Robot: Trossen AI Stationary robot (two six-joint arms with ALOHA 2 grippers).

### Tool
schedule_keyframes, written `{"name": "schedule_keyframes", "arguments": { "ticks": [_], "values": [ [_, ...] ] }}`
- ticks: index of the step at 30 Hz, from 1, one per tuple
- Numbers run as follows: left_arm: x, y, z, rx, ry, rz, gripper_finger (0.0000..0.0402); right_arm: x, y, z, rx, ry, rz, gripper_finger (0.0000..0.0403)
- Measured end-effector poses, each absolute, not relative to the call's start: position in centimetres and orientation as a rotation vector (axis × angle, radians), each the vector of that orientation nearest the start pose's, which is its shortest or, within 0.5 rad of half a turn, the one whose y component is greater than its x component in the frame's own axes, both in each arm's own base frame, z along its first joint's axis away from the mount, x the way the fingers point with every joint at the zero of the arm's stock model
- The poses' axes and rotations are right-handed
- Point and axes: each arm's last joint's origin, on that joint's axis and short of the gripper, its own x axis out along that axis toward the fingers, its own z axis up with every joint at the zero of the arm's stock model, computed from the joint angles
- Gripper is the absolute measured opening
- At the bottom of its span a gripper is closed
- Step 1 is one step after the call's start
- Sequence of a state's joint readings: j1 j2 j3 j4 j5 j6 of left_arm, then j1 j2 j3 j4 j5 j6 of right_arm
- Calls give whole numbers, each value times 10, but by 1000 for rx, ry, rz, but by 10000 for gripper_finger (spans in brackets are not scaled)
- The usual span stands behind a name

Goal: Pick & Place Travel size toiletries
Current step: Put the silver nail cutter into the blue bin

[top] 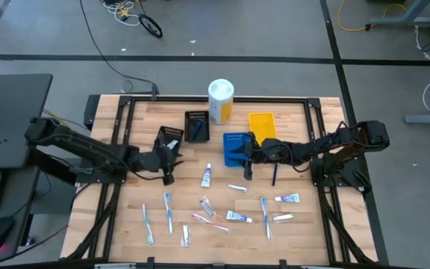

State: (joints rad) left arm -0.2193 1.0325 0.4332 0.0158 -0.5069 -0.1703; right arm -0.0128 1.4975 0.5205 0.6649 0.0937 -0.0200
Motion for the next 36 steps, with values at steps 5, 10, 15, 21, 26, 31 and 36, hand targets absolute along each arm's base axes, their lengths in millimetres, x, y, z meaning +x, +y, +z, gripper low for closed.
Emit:
{"name": "schedule_keyframes", "arguments": {
  "ticks": [5,10,15,21,26,31,36],
  "values": [
    [193,-29,181,33,505,309,114,293,12,187,-59,281,-35,142],
    [194,-30,182,35,506,286,114,318,33,227,-137,404,1,142],
    [195,-30,185,82,503,274,114,321,43,263,-104,671,-14,142],
    [196,-30,185,102,505,269,114,307,53,256,108,894,19,142],
    [196,-30,186,112,504,266,114,303,70,211,61,1040,-17,142],
    [197,-30,187,144,492,261,114,305,81,167,5,1174,-20,142],
    [197,-30,189,144,477,263,114,309,86,144,4,1247,-13,142]
  ]
}}
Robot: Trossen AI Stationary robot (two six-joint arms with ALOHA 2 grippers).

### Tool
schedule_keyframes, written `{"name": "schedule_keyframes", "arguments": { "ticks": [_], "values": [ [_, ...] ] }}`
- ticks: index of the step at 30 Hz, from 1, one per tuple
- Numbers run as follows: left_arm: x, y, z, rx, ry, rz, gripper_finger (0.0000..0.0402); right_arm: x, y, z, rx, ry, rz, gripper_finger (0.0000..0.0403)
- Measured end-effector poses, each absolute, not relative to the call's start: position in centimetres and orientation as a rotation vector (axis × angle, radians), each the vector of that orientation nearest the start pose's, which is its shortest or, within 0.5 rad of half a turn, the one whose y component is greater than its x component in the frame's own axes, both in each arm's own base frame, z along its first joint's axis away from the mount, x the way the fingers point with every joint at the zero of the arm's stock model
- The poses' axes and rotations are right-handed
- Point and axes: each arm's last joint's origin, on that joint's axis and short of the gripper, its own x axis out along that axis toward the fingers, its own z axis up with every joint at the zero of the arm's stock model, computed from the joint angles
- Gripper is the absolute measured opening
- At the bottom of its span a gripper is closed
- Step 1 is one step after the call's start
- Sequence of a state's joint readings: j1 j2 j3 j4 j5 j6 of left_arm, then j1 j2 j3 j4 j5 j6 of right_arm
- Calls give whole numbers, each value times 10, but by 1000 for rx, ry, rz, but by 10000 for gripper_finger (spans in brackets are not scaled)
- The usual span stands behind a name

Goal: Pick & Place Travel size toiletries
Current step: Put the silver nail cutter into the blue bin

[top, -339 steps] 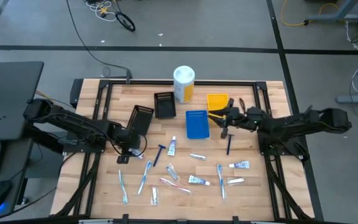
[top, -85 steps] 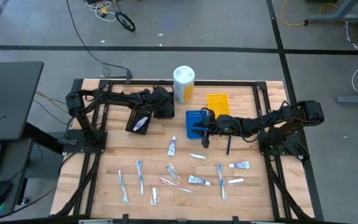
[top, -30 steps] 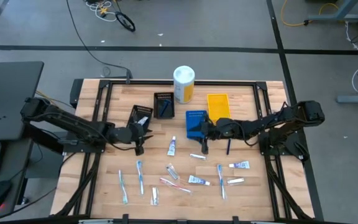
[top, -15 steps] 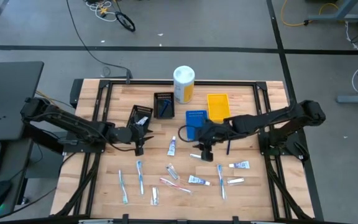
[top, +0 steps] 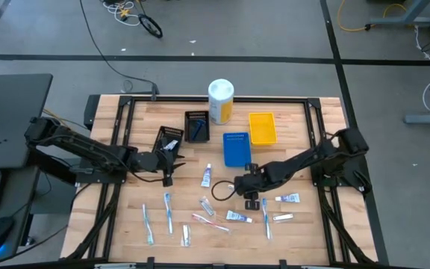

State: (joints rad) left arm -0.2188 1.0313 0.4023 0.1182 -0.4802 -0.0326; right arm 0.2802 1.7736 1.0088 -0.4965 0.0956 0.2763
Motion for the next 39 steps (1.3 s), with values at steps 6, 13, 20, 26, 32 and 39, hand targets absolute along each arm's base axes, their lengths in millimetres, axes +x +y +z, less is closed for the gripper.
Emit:
{"name": "schedule_keyframes", "arguments": {
  "ticks": [6,13,20,26,32,39],
  "values": [
    [198,-30,189,155,473,258,114,311,85,136,-14,1260,-49,142],
    [198,-30,189,154,471,258,114,311,85,136,-53,1258,-24,117],
    [198,-30,189,154,471,258,114,312,84,136,-78,1247,-1,70],
    [198,-30,189,154,471,258,114,319,85,165,-117,1163,-3,66],
    [198,-30,189,153,471,258,114,313,71,217,-278,993,-279,64],
    [198,-30,189,151,470,258,114,313,24,230,-201,970,-458,63]
  ]
}}
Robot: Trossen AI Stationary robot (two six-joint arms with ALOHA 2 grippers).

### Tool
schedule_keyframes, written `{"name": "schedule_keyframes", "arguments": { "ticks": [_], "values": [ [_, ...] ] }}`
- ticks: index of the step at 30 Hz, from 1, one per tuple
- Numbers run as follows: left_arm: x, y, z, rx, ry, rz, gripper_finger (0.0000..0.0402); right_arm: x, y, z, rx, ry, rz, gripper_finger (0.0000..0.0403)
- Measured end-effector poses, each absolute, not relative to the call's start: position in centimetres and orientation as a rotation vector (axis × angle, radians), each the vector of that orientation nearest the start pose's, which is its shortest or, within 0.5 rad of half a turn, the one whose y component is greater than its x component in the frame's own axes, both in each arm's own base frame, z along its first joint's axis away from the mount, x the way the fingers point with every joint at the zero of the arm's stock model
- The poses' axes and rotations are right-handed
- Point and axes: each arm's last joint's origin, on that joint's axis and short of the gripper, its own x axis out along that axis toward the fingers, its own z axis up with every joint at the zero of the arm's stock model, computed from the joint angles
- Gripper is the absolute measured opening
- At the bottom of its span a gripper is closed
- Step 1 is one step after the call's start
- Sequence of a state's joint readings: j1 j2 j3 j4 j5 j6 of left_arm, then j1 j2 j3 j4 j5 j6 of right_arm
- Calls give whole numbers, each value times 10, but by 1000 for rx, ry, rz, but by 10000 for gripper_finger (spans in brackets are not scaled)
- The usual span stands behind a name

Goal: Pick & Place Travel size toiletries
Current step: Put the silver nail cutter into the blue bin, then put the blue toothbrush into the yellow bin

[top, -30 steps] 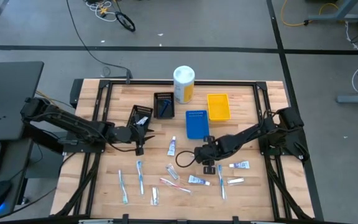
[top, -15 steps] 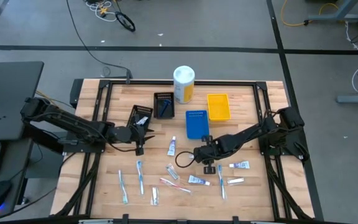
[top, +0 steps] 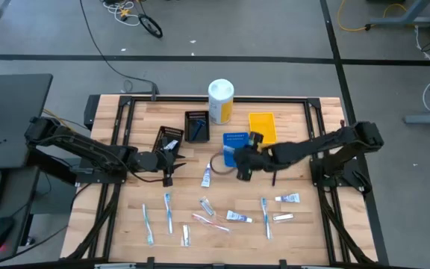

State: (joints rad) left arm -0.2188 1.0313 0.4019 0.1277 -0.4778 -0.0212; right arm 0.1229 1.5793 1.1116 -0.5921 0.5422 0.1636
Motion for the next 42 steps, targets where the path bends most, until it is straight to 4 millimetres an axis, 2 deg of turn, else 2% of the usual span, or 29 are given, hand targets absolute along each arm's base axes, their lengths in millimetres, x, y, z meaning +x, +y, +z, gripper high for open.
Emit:
{"name": "schedule_keyframes", "arguments": {
  "ticks": [7,13,22,29,33,38,42],
  "values": [
    [198,-30,190,152,467,258,114,308,-28,203,-78,1094,-419,63],
    [198,-30,190,156,465,259,114,302,-44,183,-53,1117,-387,66],
    [199,-30,191,151,452,256,114,294,-47,170,-79,1138,-375,109],
    [199,-30,191,152,451,257,114,298,-47,172,-87,1107,-372,112],
    [199,-30,191,154,452,256,114,303,-45,180,-92,1078,-366,112],
    [199,-30,191,154,452,256,114,315,-29,197,-97,1035,-298,113],
    [199,-30,191,154,452,256,114,320,-6,209,-10,1037,-236,113]
  ]
}}
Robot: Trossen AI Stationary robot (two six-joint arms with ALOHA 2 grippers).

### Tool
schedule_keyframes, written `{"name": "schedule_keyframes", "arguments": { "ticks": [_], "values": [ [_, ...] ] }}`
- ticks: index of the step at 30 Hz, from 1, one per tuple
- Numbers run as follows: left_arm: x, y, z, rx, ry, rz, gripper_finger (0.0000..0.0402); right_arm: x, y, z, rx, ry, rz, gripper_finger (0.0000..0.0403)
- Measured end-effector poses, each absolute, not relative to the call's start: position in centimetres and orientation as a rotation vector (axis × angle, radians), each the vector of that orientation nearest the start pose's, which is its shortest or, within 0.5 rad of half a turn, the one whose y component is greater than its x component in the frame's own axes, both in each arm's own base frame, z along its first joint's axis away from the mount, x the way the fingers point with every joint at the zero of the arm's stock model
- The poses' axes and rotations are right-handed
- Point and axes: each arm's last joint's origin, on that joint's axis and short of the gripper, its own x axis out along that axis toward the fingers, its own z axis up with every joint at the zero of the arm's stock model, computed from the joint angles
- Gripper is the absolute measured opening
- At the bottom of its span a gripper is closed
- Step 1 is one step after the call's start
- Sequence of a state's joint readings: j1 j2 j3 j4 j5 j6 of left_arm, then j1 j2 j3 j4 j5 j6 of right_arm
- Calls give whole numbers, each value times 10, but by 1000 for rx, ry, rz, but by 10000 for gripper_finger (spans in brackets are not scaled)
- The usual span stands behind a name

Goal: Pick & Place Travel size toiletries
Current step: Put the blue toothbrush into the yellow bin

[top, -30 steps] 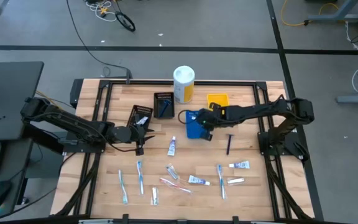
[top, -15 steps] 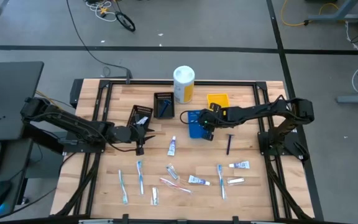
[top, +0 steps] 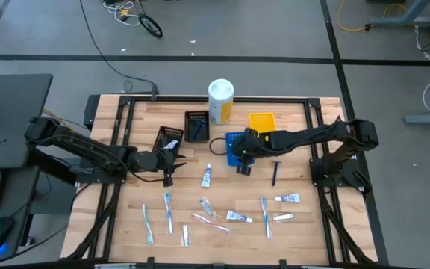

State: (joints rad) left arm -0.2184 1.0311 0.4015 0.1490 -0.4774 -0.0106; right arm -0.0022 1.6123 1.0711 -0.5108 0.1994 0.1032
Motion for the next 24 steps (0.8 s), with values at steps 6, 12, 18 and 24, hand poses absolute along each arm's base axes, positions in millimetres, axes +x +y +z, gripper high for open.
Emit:
{"name": "schedule_keyframes", "arguments": {
  "ticks": [6,12,18,24],
  "values": [
    [199,-30,191,151,452,257,114,305,29,208,201,1221,-107,113],
    [199,-30,191,132,449,261,114,286,62,203,640,1456,-107,113],
    [199,-30,192,116,437,274,114,282,79,203,823,1507,-186,113],
    [202,-31,199,182,374,256,114,280,83,203,1034,1532,-344,113]
  ]
}}
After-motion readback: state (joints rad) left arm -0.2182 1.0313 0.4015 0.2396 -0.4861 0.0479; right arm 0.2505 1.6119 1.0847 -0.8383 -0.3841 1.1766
